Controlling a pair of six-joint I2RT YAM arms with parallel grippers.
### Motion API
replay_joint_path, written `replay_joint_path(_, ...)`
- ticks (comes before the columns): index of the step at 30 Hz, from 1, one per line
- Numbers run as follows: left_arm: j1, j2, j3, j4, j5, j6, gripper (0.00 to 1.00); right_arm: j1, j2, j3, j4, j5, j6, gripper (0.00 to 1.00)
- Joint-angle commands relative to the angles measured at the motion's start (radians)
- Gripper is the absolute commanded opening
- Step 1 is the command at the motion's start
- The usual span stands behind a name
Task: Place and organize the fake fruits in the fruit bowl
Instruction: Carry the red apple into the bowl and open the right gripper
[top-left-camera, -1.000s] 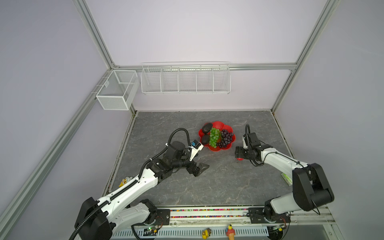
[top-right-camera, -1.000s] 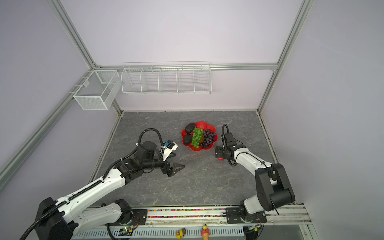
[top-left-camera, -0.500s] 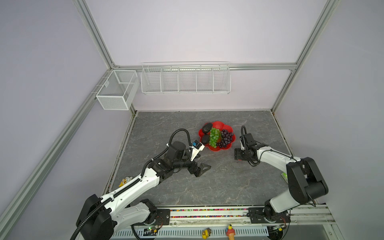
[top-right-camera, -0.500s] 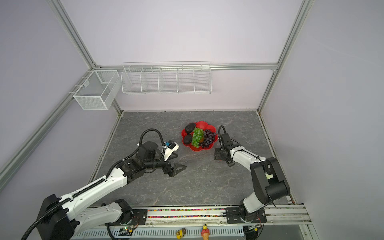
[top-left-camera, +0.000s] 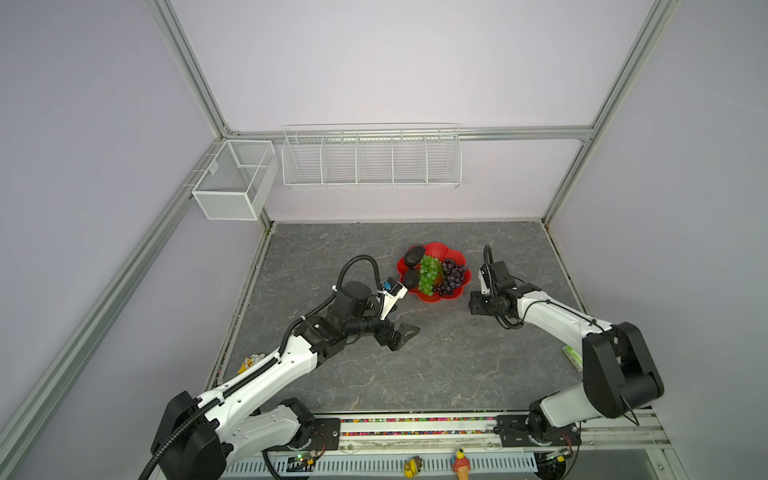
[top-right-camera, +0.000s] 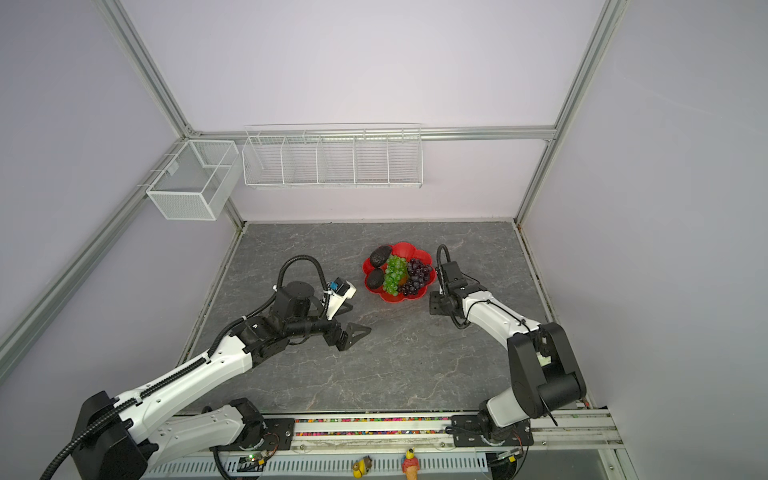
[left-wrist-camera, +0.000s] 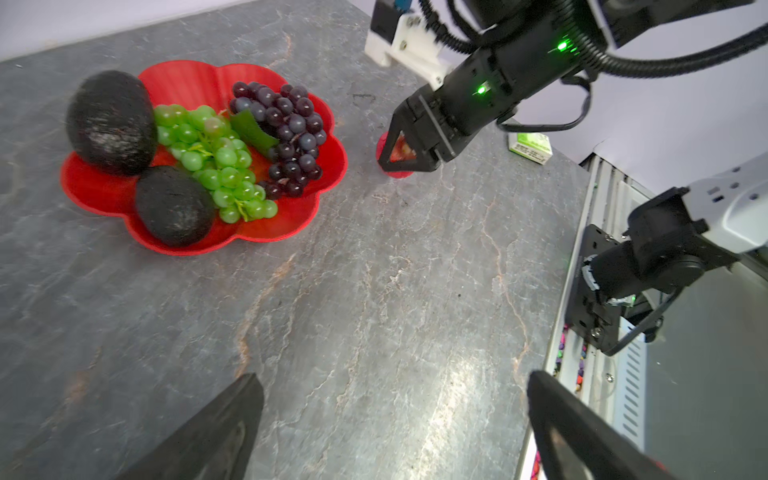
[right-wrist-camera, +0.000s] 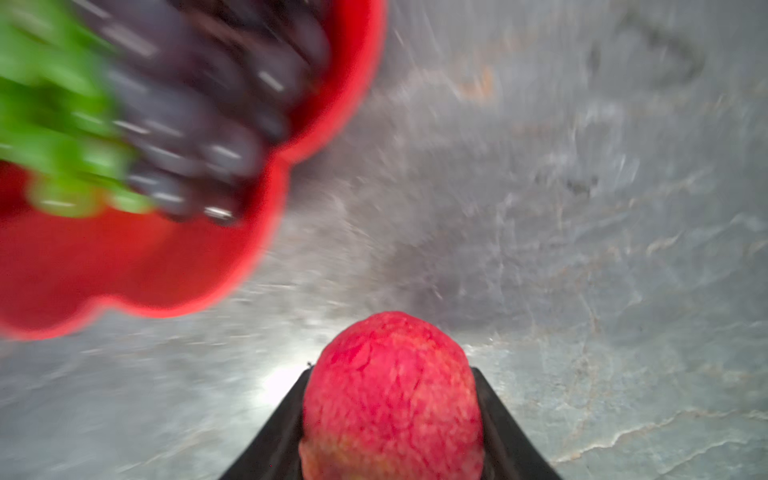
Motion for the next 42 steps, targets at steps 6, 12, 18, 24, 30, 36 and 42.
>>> replay_joint_path(6, -0.004, -0.049, 0.004, 0.039, -0.363, -0.011, 0.99, 0.018, 0.010, 0.199, 0.077, -0.149, -0.051, 0.50)
replay_joint_path(12, -0.004, -0.032, 0.010, 0.092, -0.392, -0.065, 0.99, 0.016, 0.257, 0.418, 0.161, -0.197, -0.099, 0.50)
replay_joint_path(18, -0.004, -0.061, 0.003, 0.082, -0.418, -0.084, 0.99, 0.014, 0.455, 0.521, 0.271, -0.234, -0.135, 0.50)
replay_joint_path(24, -0.004, -0.159, -0.065, 0.055, -0.428, -0.117, 0.99, 0.008, 0.526, 0.517, 0.397, -0.267, -0.134, 0.50)
replay_joint_path(30, -0.004, -0.220, -0.108, 0.034, -0.456, -0.127, 0.99, 0.008, 0.582, 0.553, 0.389, -0.261, -0.103, 0.50)
replay_joint_path(36, -0.004, -0.215, -0.091, 0.025, -0.447, -0.125, 0.99, 0.009, 0.644, 0.623, 0.306, -0.193, -0.116, 0.51)
replay_joint_path(42, -0.004, -0.216, -0.087, 0.023, -0.446, -0.123, 0.99, 0.007, 0.669, 0.650, 0.279, -0.183, -0.133, 0.54)
